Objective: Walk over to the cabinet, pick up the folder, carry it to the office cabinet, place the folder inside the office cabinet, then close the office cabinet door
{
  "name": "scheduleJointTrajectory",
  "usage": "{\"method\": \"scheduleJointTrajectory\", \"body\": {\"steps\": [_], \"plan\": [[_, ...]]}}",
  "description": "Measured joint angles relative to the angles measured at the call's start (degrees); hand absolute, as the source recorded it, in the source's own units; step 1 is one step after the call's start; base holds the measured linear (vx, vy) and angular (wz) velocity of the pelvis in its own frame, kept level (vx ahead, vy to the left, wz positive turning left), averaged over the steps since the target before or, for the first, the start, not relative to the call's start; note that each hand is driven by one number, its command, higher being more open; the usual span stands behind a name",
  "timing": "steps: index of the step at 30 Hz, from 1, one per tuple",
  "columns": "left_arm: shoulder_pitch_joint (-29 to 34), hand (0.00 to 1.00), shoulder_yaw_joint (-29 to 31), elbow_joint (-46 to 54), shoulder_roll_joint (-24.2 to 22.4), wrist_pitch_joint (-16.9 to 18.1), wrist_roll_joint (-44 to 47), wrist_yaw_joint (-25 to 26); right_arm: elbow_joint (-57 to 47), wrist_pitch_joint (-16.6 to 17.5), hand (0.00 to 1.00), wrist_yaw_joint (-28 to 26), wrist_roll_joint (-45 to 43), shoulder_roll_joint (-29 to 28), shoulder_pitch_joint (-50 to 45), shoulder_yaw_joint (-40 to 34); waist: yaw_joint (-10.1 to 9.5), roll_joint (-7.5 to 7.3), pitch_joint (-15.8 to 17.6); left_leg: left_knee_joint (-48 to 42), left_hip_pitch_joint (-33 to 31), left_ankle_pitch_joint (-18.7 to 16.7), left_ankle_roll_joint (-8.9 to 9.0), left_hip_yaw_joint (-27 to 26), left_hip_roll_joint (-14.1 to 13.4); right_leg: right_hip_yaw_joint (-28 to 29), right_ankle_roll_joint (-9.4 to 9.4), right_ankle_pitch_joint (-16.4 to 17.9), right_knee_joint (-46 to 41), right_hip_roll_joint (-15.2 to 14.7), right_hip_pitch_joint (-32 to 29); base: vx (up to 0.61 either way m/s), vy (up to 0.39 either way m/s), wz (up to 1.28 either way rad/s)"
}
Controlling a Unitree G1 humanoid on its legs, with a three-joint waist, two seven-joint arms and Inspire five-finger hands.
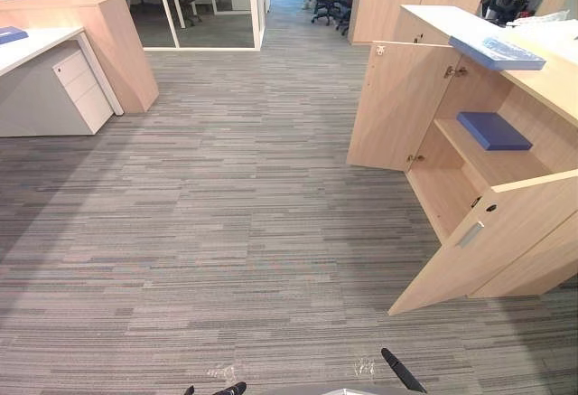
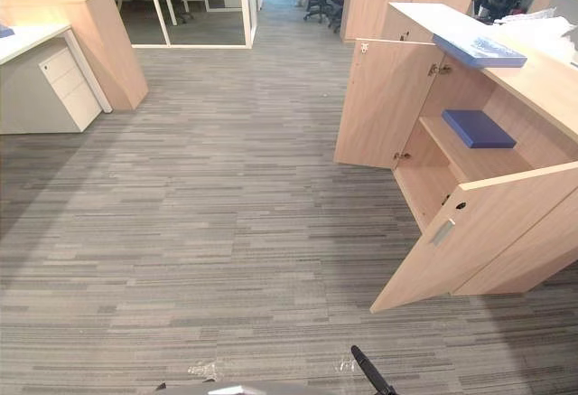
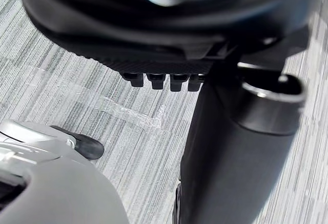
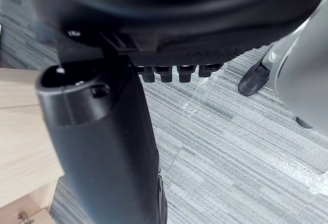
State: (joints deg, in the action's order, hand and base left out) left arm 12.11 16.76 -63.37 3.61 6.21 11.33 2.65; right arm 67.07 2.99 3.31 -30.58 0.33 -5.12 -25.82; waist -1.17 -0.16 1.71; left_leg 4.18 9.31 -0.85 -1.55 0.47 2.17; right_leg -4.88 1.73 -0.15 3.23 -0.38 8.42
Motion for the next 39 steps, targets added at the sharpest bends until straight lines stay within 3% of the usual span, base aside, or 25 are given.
{"method": "scheduleJointTrajectory", "body": {"steps": [10, 21, 39], "plan": [[-0.2, 1.0, -0.7, -0.6, 0.2, 0.7, 1.6, 1.3, 0.1, -0.6, 1.0, 1.3, 12.9, 0.1, -0.5, 3.5, 0.0, -0.55, 0.5, 0.4, 0.5, 0.3, -0.34, 0.3, 0.4, -1.0, -0.02, 0.6, -0.4, -0.4, 0.5, -0.02, -0.01, 0.03], [-1.1, 1.0, -3.1, -0.6, 1.3, 1.2, -0.8, 3.5, 0.1, -0.6, 1.0, 2.1, 14.9, 0.3, 0.5, 6.9, -0.04, -1.44, 1.3, 0.6, 0.8, 0.3, -0.19, 0.4, 0.4, -1.1, -0.03, 0.6, 0.0, -0.4, 0.5, 0.0, 0.0, 0.0], [-1.2, 1.0, -3.1, -0.7, 1.3, 1.3, -0.8, 3.8, 0.0, -0.3, 1.0, 2.3, 14.8, 0.7, 0.4, 9.1, -0.11, -1.32, 1.7, 0.1, 0.4, 0.1, 0.08, 0.6, 0.4, -1.4, -0.2, 0.7, -0.1, -0.4, 0.3, 0.0, 0.0, 0.01]]}}
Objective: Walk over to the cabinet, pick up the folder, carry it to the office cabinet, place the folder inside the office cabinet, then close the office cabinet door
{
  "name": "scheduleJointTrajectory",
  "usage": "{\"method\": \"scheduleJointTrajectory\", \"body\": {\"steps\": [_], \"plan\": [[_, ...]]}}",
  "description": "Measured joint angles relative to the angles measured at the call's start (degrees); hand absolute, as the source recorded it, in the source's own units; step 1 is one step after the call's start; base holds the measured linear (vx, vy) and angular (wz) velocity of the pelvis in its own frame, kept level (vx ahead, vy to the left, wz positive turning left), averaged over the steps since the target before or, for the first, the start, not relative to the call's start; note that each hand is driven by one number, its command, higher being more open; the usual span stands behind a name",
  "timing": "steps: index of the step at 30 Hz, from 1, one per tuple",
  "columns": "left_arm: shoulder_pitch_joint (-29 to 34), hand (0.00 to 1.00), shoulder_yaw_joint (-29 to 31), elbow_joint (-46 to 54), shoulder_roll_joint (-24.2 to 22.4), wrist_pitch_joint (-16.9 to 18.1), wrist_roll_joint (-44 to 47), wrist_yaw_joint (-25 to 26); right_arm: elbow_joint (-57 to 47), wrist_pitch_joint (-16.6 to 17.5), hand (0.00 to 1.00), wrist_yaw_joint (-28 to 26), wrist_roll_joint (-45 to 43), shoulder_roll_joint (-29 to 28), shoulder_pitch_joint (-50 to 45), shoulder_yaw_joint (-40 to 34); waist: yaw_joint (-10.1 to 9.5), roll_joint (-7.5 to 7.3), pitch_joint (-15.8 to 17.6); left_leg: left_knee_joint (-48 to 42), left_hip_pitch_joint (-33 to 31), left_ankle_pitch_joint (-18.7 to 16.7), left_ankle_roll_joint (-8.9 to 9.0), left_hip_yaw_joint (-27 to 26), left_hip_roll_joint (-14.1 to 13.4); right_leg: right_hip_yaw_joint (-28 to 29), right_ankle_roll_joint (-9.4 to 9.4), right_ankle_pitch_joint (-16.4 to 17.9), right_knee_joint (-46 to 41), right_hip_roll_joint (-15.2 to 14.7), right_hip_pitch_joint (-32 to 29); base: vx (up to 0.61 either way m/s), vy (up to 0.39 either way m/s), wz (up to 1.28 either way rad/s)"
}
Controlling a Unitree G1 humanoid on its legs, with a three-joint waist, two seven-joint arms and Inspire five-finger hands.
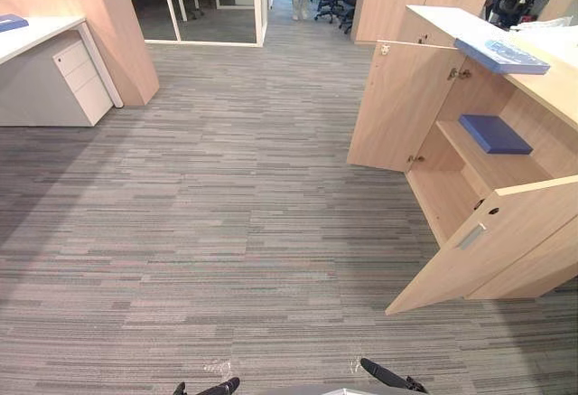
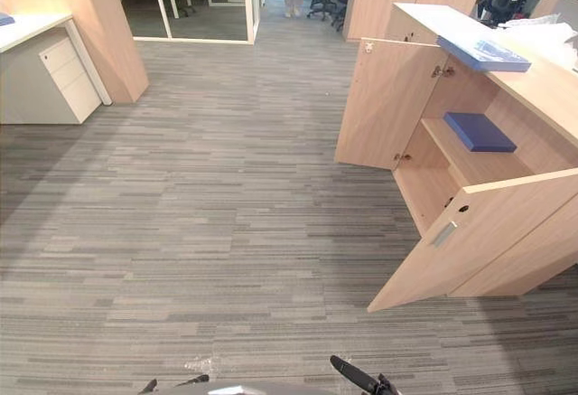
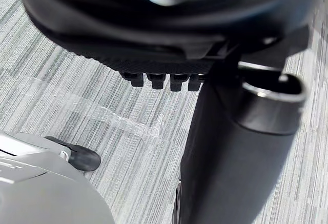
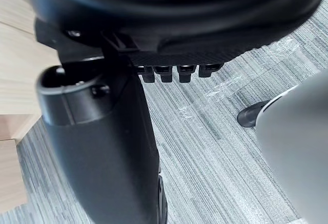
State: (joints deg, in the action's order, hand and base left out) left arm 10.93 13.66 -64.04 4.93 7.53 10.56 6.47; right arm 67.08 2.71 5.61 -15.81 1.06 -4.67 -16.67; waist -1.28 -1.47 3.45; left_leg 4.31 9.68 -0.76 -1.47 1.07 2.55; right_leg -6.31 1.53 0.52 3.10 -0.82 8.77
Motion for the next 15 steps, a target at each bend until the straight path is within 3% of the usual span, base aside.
{"method": "scheduleJointTrajectory", "body": {"steps": [5, 6, 8, 9, 10, 12, 15], "plan": [[-0.4, 1.0, 1.0, 0.1, 0.1, 0.2, 0.1, 0.6, -0.2, 0.0, 1.0, 0.0, 0.0, -0.3, 0.6, 0.0, 0.04, -0.56, 1.1, -3.7, -3.5, -1.6, 0.15, 1.1, 0.1, -1.2, -0.54, 1.4, -2.4, -0.2, -2.3, 0.01, -0.019, 0.13], [-1.1, 1.0, 1.8, 0.2, 0.0, 0.2, 0.1, 0.8, -0.8, 0.0, 1.0, 0.1, 0.0, -0.5, 0.9, -0.1, -0.09, -1.03, 2.0, -8.5, -6.0, -3.9, 0.33, 1.3, 0.0, -1.5, -0.66, 2.5, -4.6, -0.3, -3.5, 0.02, -0.029, 0.13], [-1.3, 1.0, 4.1, 1.5, -1.2, 0.0, 0.1, 1.2, -1.8, 0.0, 1.0, 0.1, 0.0, -0.6, 1.3, -0.1, -0.33, -0.22, 3.3, -18.3, -10.3, -8.9, 1.07, 1.2, -0.8, -1.8, -1.19, 4.8, -8.1, 0.2, -4.8, 0.0, -0.016, 0.09], [-1.3, 1.0, 4.8, 2.2, -1.8, 0.0, 0.1, 1.3, -2.8, 0.1, 1.0, 0.1, 0.0, -0.4, 1.3, 0.0, -0.32, 0.39, 4.3, -23.6, -12.1, -11.3, 2.42, 0.6, -1.4, -2.2, -1.29, 6.0, -9.4, 0.5, -4.7, -0.03, 0.014, 0.16], [-1.3, 1.0, 5.5, 3.5, -2.3, 0.0, 0.1, 1.4, -3.9, 0.2, 1.0, 0.6, 0.0, -0.4, 1.1, 0.1, -0.35, 0.3, 5.2, -34.8, -17.4, -12.9, 4.0, -2.6, -2.4, -2.3, -1.84, 7.8, -11.1, 0.3, -4.3, -0.03, 0.022, 0.16], [-1.3, 1.0, 5.6, 4.8, -2.8, 0.1, 0.1, 1.8, -3.9, 0.1, 1.0, 1.0, 0.0, -0.2, 1.1, 0.3, -0.74, 0.55, 5.5, -42.2, -21.8, -15.5, 3.35, -5.9, -4.6, -2.3, -1.87, 8.5, -11.8, 0.1, -3.6, 0.05, 0.03, 0.06], [-1.4, 1.0, 5.3, 5.4, -2.8, 0.9, 0.1, 2.3, -3.7, -0.2, 1.0, 1.4, 0.0, -0.1, 1.2, 0.6, -1.35, 0.26, 5.6, -37.0, -26.9, -15.6, 3.22, -6.3, -7.6, -1.2, 0.23, 10.3, -12.0, -2.9, -2.4, 0.19, 0.142, -0.1]]}}
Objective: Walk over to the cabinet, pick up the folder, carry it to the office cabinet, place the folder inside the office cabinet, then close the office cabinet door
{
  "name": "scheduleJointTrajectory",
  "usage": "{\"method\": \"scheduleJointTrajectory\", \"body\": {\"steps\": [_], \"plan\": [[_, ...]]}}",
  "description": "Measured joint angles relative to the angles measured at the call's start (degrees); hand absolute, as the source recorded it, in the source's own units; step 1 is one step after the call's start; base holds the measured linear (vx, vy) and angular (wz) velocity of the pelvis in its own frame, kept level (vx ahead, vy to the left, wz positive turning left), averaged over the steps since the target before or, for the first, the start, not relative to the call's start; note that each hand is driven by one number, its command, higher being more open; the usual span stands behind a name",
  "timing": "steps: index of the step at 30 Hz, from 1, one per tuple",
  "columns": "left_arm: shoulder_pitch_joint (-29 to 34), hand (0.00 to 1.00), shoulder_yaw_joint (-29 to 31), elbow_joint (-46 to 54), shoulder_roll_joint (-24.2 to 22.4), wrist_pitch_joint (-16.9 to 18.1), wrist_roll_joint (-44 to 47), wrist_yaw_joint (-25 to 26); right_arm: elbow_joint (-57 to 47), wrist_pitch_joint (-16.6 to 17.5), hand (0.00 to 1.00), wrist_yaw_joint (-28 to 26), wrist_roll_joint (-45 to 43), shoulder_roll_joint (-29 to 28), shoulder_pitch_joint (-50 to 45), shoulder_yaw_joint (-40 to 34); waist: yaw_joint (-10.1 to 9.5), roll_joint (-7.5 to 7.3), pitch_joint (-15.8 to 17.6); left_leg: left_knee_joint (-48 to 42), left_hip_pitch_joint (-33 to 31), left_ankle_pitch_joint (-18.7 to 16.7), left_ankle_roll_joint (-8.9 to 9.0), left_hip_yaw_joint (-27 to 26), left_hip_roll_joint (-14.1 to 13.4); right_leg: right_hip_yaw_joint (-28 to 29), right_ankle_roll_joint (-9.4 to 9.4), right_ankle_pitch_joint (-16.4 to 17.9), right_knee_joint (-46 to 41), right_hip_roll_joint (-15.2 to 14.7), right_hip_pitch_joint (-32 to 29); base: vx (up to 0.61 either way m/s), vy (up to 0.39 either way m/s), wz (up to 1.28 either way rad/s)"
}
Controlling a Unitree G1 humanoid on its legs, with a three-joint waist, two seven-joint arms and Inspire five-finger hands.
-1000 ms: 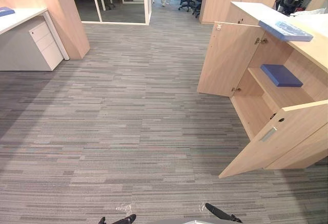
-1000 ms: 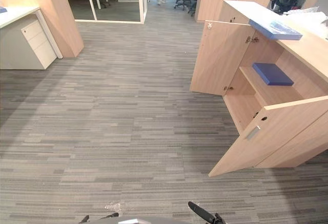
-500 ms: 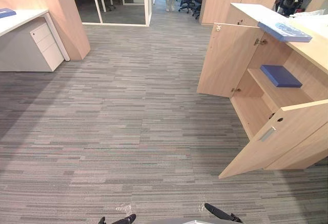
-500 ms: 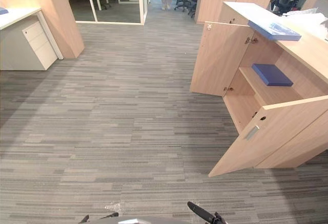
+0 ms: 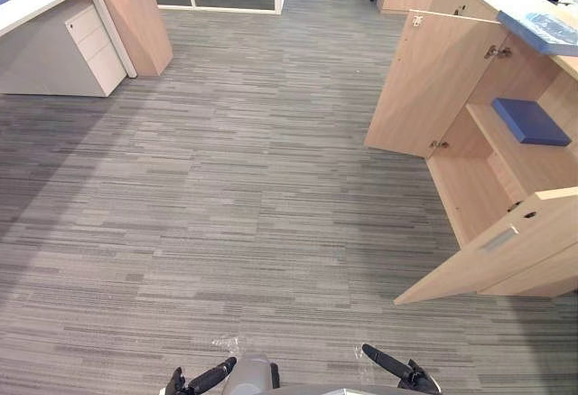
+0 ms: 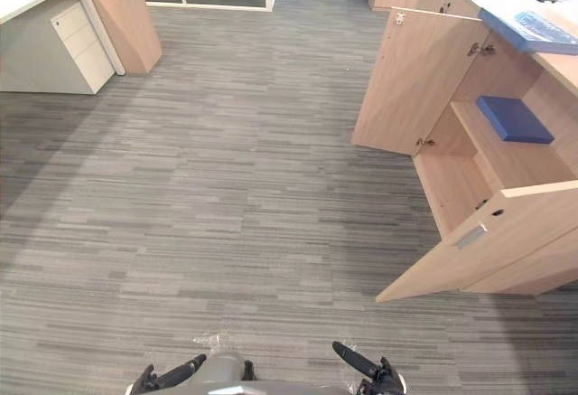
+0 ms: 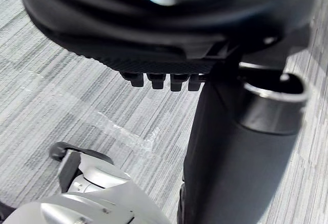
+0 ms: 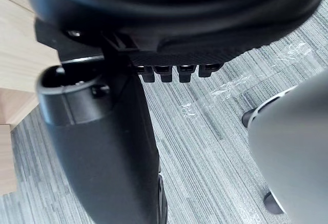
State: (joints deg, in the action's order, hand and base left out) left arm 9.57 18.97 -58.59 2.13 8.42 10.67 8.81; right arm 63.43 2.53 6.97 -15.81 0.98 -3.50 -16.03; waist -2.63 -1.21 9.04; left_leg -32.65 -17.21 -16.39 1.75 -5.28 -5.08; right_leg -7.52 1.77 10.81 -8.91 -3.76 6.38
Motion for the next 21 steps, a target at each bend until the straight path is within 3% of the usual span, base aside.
{"method": "scheduleJointTrajectory", "body": {"steps": [1, 3, 4, 5, 7, 9, 10, 11, 12, 13, 15, 17, 18, 19, 21], "plan": [[-0.1, 1.0, 0.0, 0.1, 0.0, 0.1, 0.0, 0.1, 0.0, -0.1, 1.0, 0.1, 0.0, 0.0, 0.0, 0.4, -0.13, -0.12, 0.1, 2.4, -0.5, 0.9, 0.13, 0.1, 0.0, 0.5, 0.64, 0.4, 0.0, -1.0, 0.3, 0.26, 0.265, -0.25], [-0.1, 1.0, -0.7, 0.1, 0.0, 0.2, -0.1, 0.9, 0.0, -0.1, 1.0, 0.5, 0.1, 0.6, 0.1, 2.3, -0.17, 0.06, 0.1, 11.1, -2.1, 6.3, 0.98, 0.9, -0.4, 1.7, 3.55, 2.2, 0.2, -4.7, 1.1, 0.32, 0.36, -0.29], [0.0, 1.0, -0.9, 0.1, 0.1, 0.2, -0.2, 1.2, 0.0, -0.3, 1.0, 0.7, 0.1, 0.6, 0.0, 2.7, -0.19, 0.33, -0.4, 11.4, -1.4, 13.5, 1.01, -2.4, -0.2, 2.0, 5.54, 3.5, 1.0, -7.5, 2.7, 0.39, 0.442, -0.24], [0.2, 1.0, -1.1, 0.1, 0.5, 0.2, -0.3, 1.2, 0.4, -0.4, 1.0, 0.7, 0.1, 0.8, 0.1, 2.7, -0.19, -0.28, -0.7, 10.2, -1.8, 12.4, -0.74, -3.7, 0.6, 2.0, 5.56, 3.6, 1.4, -8.6, 3.2, 0.52, 0.53, -0.26], [-0.3, 1.0, -1.5, 0.3, 0.9, 0.2, -1.8, 1.7, 0.4, -1.1, 1.0, 0.1, 0.6, 0.2, 0.6, 2.3, -0.52, -1.02, -1.5, 6.9, -2.3, 8.2, -2.19, -5.5, 1.8, 3.0, 3.39, 1.3, 1.1, -10.3, 3.5, 0.44, 0.374, -0.28], [0.4, 1.0, -3.7, 1.0, 2.4, -0.3, -4.0, 1.7, 0.1, -1.2, 1.0, -0.1, 1.2, -1.3, 0.3, -0.2, -0.49, -2.53, -2.9, 6.7, 1.0, 5.6, -4.99, -7.7, 4.6, 4.2, 5.66, -1.3, -4.9, -13.9, 2.3, 0.52, 0.407, -0.34], [0.4, 1.0, -4.8, 1.0, 3.0, -0.3, -5.5, 1.8, -0.3, -1.1, 1.0, -0.1, 2.2, -1.5, 0.5, -1.8, -0.65, -3.02, -3.2, 9.2, 5.1, 4.8, -5.86, -9.0, 6.6, 6.5, 4.1, -2.3, -16.7, -16.0, -2.4, 0.48, 0.359, -0.32], [0.4, 1.0, -5.7, 1.0, 3.3, -0.3, -6.1, 1.8, -0.8, -1.0, 1.0, -0.1, 2.4, -1.2, 0.7, -2.3, -0.49, -2.93, -3.1, 10.9, 7.6, 4.6, -6.25, -9.5, 7.6, 7.6, 0.97, -4.3, -24.1, -16.9, -5.4, 0.46, 0.351, -0.28], [0.4, 1.0, -8.0, 1.0, 4.1, -0.4, -6.6, 1.7, -2.2, -1.0, 1.0, -0.1, 2.4, -1.1, 0.8, -3.3, 0.06, -2.77, -2.9, 14.8, 13.3, 4.6, -6.94, -9.8, 9.7, 7.7, -6.94, -9.4, -39.7, -19.3, -11.1, 0.43, 0.346, 0.09], [0.1, 1.0, -9.6, 1.0, 4.5, -0.4, -6.7, 1.5, -3.0, -0.6, 1.0, 0.0, 2.4, -0.7, 0.8, -3.0, 1.32, -2.18, -2.4, 18.1, 18.9, 4.6, -6.96, -9.5, 11.2, 4.7, -9.0, -9.6, -52.0, -21.4, -14.6, 0.42, 0.317, 0.22], [-0.2, 1.0, -11.7, 1.0, 4.4, -0.2, -7.0, 0.7, -3.4, 0.1, 1.0, 0.0, 2.9, -0.2, 0.7, -2.5, 2.06, -1.05, -2.7, 22.3, 24.8, 4.6, -6.96, -8.3, 11.5, -0.4, -8.8, -8.6, -58.7, -21.6, -17.1, 0.37, 0.222, 0.28], [-1.5, 1.0, -14.4, 0.9, 4.4, 0.2, -6.8, -1.5, -3.9, 0.6, 1.0, -0.2, 3.3, 0.2, 1.0, -1.8, 2.91, -0.26, -2.6, 25.9, 29.7, 4.6, -6.84, -7.2, 11.2, -6.1, -4.59, -3.6, -57.0, -18.9, -21.5, 0.38, 0.125, 0.19], [-2.3, 1.0, -15.9, 0.7, 4.3, 0.2, -6.5, -2.0, -3.8, 0.6, 1.0, -0.4, 3.3, 0.0, 1.5, -1.6, 3.24, 0.0, -1.9, 26.0, 31.0, 4.2, -6.15, -6.6, 10.7, -8.5, -3.18, -2.0, -52.6, -16.8, -22.4, 0.42, 0.0, 0.17], [-3.4, 1.0, -17.6, 0.4, 3.7, 0.1, -6.0, -2.9, -3.8, 0.2, 1.0, -0.8, 2.9, 0.0, 1.7, -1.1, 3.55, 0.06, -0.9, 25.2, 32.4, 3.4, -4.87, -6.2, 10.2, -12.5, -3.45, -0.8, -43.7, -13.7, -23.2, 0.35, -0.04, 0.18], [-4.0, 1.0, -18.3, 0.3, 2.6, 0.1, -6.2, -3.1, -3.9, 0.1, 1.0, -0.9, 2.2, 0.0, 2.2, -0.8, 3.92, 0.31, -0.1, 25.3, 34.0, 2.4, -3.05, -6.1, 9.5, -16.2, -3.7, -0.7, -34.4, -10.6, -23.9, 0.33, -0.072, 0.2]]}}
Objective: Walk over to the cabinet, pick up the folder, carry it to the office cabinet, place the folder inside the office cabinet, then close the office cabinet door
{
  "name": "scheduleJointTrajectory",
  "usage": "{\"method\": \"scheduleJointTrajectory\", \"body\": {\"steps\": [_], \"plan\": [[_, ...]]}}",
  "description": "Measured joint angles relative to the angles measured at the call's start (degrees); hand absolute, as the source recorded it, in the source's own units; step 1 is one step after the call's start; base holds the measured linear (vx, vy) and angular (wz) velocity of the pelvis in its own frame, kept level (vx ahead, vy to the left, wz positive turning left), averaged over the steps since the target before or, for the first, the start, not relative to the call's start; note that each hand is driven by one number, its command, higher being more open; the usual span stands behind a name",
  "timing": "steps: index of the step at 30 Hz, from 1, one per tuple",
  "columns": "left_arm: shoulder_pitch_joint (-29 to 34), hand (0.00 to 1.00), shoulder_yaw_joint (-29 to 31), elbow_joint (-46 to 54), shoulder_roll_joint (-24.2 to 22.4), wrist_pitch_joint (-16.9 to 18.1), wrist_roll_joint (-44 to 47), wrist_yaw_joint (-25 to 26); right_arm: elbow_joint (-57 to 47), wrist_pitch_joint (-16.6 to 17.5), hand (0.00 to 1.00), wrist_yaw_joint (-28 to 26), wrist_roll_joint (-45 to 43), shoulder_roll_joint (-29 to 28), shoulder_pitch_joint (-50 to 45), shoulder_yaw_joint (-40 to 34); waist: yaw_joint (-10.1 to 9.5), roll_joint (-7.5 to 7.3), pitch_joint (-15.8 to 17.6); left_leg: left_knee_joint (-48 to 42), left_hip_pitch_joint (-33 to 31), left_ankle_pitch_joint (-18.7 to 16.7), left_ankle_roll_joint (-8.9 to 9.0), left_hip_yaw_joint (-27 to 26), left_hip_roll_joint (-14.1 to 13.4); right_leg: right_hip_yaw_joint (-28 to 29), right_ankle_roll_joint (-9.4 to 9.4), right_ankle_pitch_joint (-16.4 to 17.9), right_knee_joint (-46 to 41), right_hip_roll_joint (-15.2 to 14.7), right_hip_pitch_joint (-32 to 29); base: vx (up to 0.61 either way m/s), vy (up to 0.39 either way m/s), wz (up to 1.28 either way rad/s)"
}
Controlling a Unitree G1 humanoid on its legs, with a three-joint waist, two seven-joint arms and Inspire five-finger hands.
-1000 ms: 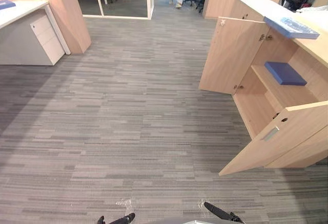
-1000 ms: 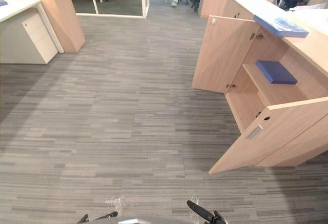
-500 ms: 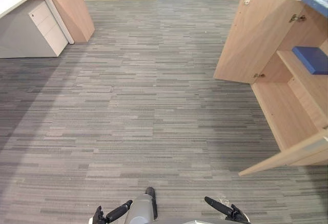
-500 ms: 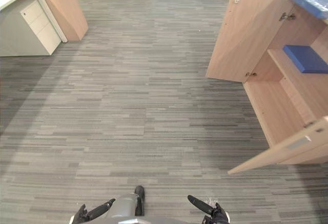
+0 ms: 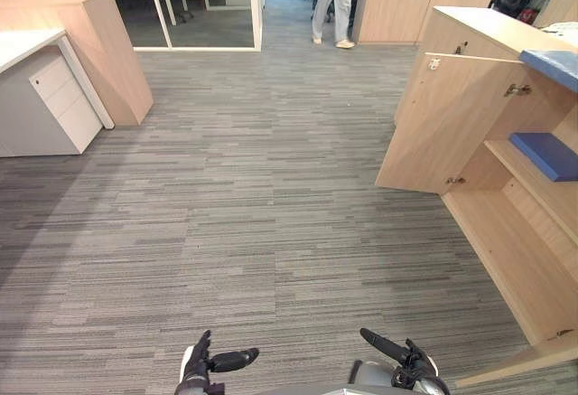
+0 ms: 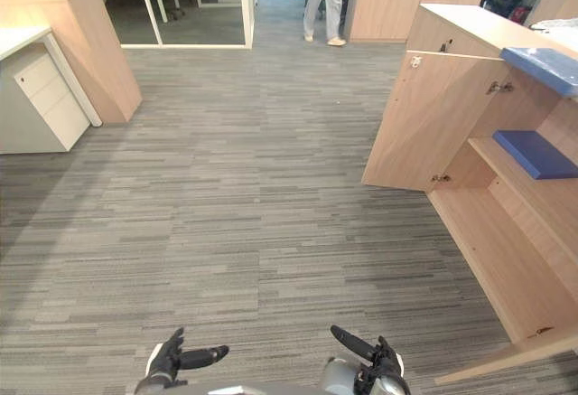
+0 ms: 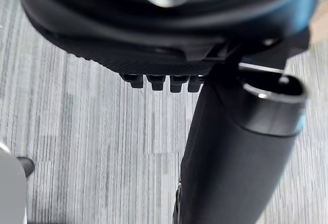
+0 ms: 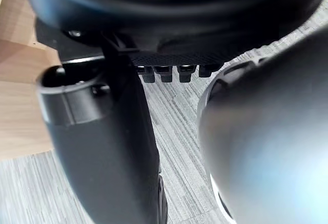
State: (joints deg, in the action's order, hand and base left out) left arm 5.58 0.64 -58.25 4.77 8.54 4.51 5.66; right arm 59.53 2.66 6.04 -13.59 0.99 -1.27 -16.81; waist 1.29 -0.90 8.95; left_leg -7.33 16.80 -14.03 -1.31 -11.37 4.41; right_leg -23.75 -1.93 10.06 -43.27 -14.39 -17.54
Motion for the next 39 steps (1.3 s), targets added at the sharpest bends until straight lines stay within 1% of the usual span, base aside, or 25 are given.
{"method": "scheduleJointTrajectory", "body": {"steps": [1, 3, 4, 5, 8, 9, 10, 11, 12, 13, 16, 18, 23, 25, 26, 28, 30, 31, 32, 33, 35, 36, 37, 38, 39], "plan": [[0.0, 1.0, -0.8, -0.1, -0.4, 0.0, -0.6, -0.2, 0.0, 0.0, 1.0, -0.5, 0.0, 0.0, 0.6, 0.1, 0.34, 0.31, 0.8, 1.2, 2.1, -0.9, 1.32, 0.0, -1.0, -3.1, -0.19, -1.1, 10.2, 2.6, -0.4, 0.4, -0.13, 0.29], [-0.2, 1.0, -1.6, -0.3, 0.3, 0.0, -0.6, -0.7, 0.5, -0.1, 1.0, -0.6, 0.1, -0.4, 0.5, 0.2, 0.25, -0.78, 0.9, 2.9, 4.3, -1.7, 2.7, 0.6, -0.4, -4.6, -1.95, -8.2, 20.0, 4.5, -0.1, 0.4, -0.156, 0.15], [-1.2, 1.0, -0.7, -1.6, 0.3, -0.3, -0.5, -0.8, 1.7, -0.5, 1.0, -1.3, 0.0, 0.2, 1.1, 0.2, 0.13, -0.77, 1.2, 2.9, 6.3, -2.4, 3.3, 1.4, -0.6, -3.7, -7.75, -11.1, 19.0, 6.1, -0.2, 0.43, -0.192, -0.4], [-1.5, 1.0, 1.0, -3.0, -0.8, -0.5, -0.6, -1.0, 2.0, -0.7, 1.0, -1.8, 0.1, 1.2, 1.8, 0.2, 0.09, 1.01, 0.8, 0.8, 6.0, -2.4, 3.34, 1.4, -2.8, -4.4, -7.8, -9.5, 19.1, 8.4, 0.2, 0.46, -0.205, -0.57], [-1.4, 1.0, 8.2, -4.7, -2.4, -1.3, -0.5, -1.5, 2.0, -0.9, 1.0, -2.2, 0.1, 1.3, 1.2, -0.7, 0.75, 3.04, 0.3, -12.9, 2.3, -2.6, 3.56, 0.9, -6.6, -3.5, -6.85, -4.9, 21.6, 14.0, 3.4, 0.45, -0.213, -0.66], [-1.1, 1.0, 12.0, -4.6, -3.5, -1.6, 0.1, -1.7, 1.5, -1.3, 1.0, -2.1, -0.2, 1.3, -0.1, -1.7, 0.73, 4.04, -0.1, -24.0, -1.7, -0.9, 3.29, 0.7, -9.6, -4.4, -7.44, -2.7, 23.5, 16.1, 6.0, 0.51, -0.174, -0.56], [-0.5, 1.0, 14.7, -4.1, -4.3, -1.7, 1.3, -1.8, 0.7, -1.4, 1.0, -1.6, -0.2, 1.1, -0.8, -2.5, 0.46, 4.75, -0.3, -34.8, -5.8, 4.0, 3.1, 0.7, -12.2, -7.5, -7.26, -0.4, 23.9, 16.6, 8.6, 0.53, -0.134, -0.67], [-0.1, 1.0, 16.0, -3.7, -4.5, -1.6, 2.0, -1.8, 0.5, -1.3, 1.0, -1.5, -0.2, 1.1, -1.0, -2.5, 0.33, 4.7, -0.4, -40.8, -8.4, 6.1, 3.65, 0.9, -13.6, -6.6, -7.87, 0.0, 24.5, 17.8, 9.8, 0.54, -0.084, -0.94], [-0.2, 1.0, 19.0, -3.7, -4.5, -1.8, 2.9, -1.8, 0.7, -1.3, 1.0, -1.6, -0.1, 1.1, -1.3, -2.4, 0.14, 4.76, -0.1, -50.5, -12.5, 5.3, 4.41, 0.8, -16.2, -3.8, -8.59, 0.6, 25.3, 20.6, 12.2, 0.55, -0.058, -1.17], [-0.3, 1.0, 21.6, -3.5, -4.2, -2.0, 4.5, -1.7, 1.6, -1.2, 1.0, -1.6, -0.1, 0.6, -1.1, -2.4, -0.95, 3.6, 0.2, -55.9, -16.7, 3.6, 4.13, 0.9, -16.8, -0.8, -9.32, 1.5, 26.4, 21.9, 14.8, 0.55, -0.068, -1.22], [0.1, 1.0, 24.9, -2.6, -3.0, -2.3, 6.2, -1.0, 3.9, -1.4, 1.0, -1.6, -0.1, -0.8, -1.1, -3.0, -1.77, 0.19, 0.3, -55.1, -26.1, 0.0, 3.86, 1.1, -16.0, 7.2, -7.83, 1.6, 31.1, 22.1, 21.7, 0.62, -0.041, -1.24], [0.5, 1.0, 26.0, -2.6, -3.5, -2.3, 6.2, -0.5, 4.5, -1.5, 1.0, -1.4, -0.1, -0.9, -1.0, -5.2, -2.72, 0.16, 0.6, -48.0, -29.5, -2.0, 3.94, 2.8, -15.5, 12.2, -6.8, 2.0, 32.8, 22.1, 25.2, 0.49, 0.037, -1.41], [0.3, 1.0, 29.9, -1.7, -5.9, -2.3, 6.8, 0.6, 4.0, -1.7, 1.0, -0.9, 0.0, -0.6, -1.1, -4.2, -4.03, 1.01, 1.1, -20.8, -34.2, -0.8, 5.85, 18.8, -10.8, 21.2, -1.94, 4.9, 34.2, 20.6, 30.8, 0.4, 0.179, -1.13], [0.5, 1.0, 30.0, -1.7, -6.4, -2.3, 7.7, 1.3, 3.2, -1.5, 1.0, -0.8, 0.0, -0.6, -1.8, -3.9, -4.18, 1.4, 0.3, -16.9, -35.0, 4.8, 7.07, 24.5, -9.0, 24.0, 0.9, 6.5, 33.8, 19.3, 32.0, 0.51, 0.345, -1.02], [0.8, 1.0, 30.5, -1.7, -6.3, -2.3, 8.8, 1.3, 2.9, -1.4, 1.0, -0.7, 0.0, -1.3, -2.6, -3.9, -4.52, 0.7, -1.3, -18.1, -34.4, 8.1, 8.2, 23.8, -8.0, 27.0, 2.81, 7.7, 31.7, 17.4, 31.3, 0.6, 0.409, -1.06], [0.3, 1.0, 31.7, -1.4, -6.1, -2.1, 8.9, 1.5, 2.2, -1.6, 1.0, -0.9, 0.0, -1.9, -2.8, -4.0, -4.51, -0.64, -2.0, -19.2, -33.7, 5.6, 6.59, 20.3, -7.8, 28.7, 4.14, 7.8, 27.6, 15.4, 28.9, 0.52, 0.359, -1.1], [0.2, 1.0, 32.6, -1.4, -6.2, -2.3, 8.9, 1.8, 1.1, -1.6, 1.0, -1.1, 0.1, -2.9, -2.5, -4.0, -5.6, -1.46, -2.5, -20.4, -30.6, 3.0, 4.45, 14.5, -8.2, 30.0, 4.3, 7.7, 19.7, 12.7, 26.2, 0.4, 0.336, -1.6], [-0.2, 1.0, 32.2, -1.4, -6.3, -2.3, 8.9, 1.9, 0.4, -1.8, 1.0, -1.2, 0.1, -2.9, -1.9, -3.9, -5.98, -1.44, -2.5, -20.3, -26.4, 1.8, 2.71, 11.0, -7.8, 29.6, 3.56, 5.7, 9.6, 10.5, 22.6, 0.28, 0.311, -1.47], [-0.2, 1.0, 32.0, -1.4, -6.4, -2.3, 8.9, 1.8, -0.2, -1.9, 1.0, -1.3, 0.1, -3.1, -1.8, -3.9, -6.08, -1.36, -2.5, -19.9, -24.7, 1.5, 2.26, 9.8, -7.4, 28.9, 1.78, 4.1, 4.9, 9.5, 20.6, 0.29, 0.356, -1.61], [-0.6, 1.0, 31.3, -1.3, -6.6, -2.3, 8.9, 1.6, -1.1, -1.9, 1.0, -1.6, 0.1, -3.3, -1.8, -4.1, -6.01, -1.14, -2.5, -17.9, -21.0, 1.0, 1.37, 8.0, -6.5, 26.9, -2.51, -0.5, -5.0, 6.8, 16.1, 0.16, 0.221, -0.96], [-1.1, 1.0, 29.9, -1.1, -7.0, -2.3, 8.9, 1.3, -1.4, -1.6, 1.0, -1.9, 0.2, -3.2, -1.7, -4.7, -5.48, -1.05, -2.7, -15.1, -16.8, 0.2, 0.09, 6.1, -4.9, 22.5, -4.37, -1.8, -14.7, 1.4, 11.8, 0.15, 0.179, -0.67], [-1.7, 1.0, 29.1, -1.3, -6.7, -2.3, 8.7, 0.6, -1.4, -0.7, 1.0, -2.0, 0.3, -2.9, -1.7, -5.3, -4.55, -1.17, -2.7, -13.9, -14.5, -0.1, -0.25, 5.9, -4.2, 17.9, -4.17, -0.2, -17.8, -2.3, 10.2, 0.2, 0.14, -0.22], [-2.2, 1.0, 29.0, -1.5, -6.7, -2.2, 8.6, 0.4, -1.3, -0.5, 1.0, -2.1, 0.5, -2.9, -1.4, -7.0, -3.66, -0.82, -2.7, -13.5, -13.0, -0.4, -0.42, 6.1, -4.8, 13.9, -3.54, 1.5, -16.9, -3.7, 9.6, 0.19, 0.097, -0.04], [-2.2, 1.0, 29.0, -1.6, -6.7, -2.1, 8.4, 0.2, -1.3, -0.2, 1.0, -2.0, 0.7, -2.7, -1.4, -7.2, -3.56, -0.41, -2.7, -13.4, -12.4, -0.8, -0.18, 6.1, -5.5, 12.3, -2.23, 2.3, -15.6, -3.4, 9.2, 0.18, 0.019, -0.11], [-1.9, 1.0, 29.0, -1.7, -6.4, -1.7, 8.4, 0.2, -0.7, 0.1, 1.0, -2.1, 1.4, -2.5, -1.4, -7.3, -3.6, -0.06, -2.4, -12.1, -10.7, -1.6, 0.66, 6.1, -6.9, 10.2, 0.7, 4.0, -10.9, -2.1, 8.5, 0.14, -0.055, -0.25]]}}
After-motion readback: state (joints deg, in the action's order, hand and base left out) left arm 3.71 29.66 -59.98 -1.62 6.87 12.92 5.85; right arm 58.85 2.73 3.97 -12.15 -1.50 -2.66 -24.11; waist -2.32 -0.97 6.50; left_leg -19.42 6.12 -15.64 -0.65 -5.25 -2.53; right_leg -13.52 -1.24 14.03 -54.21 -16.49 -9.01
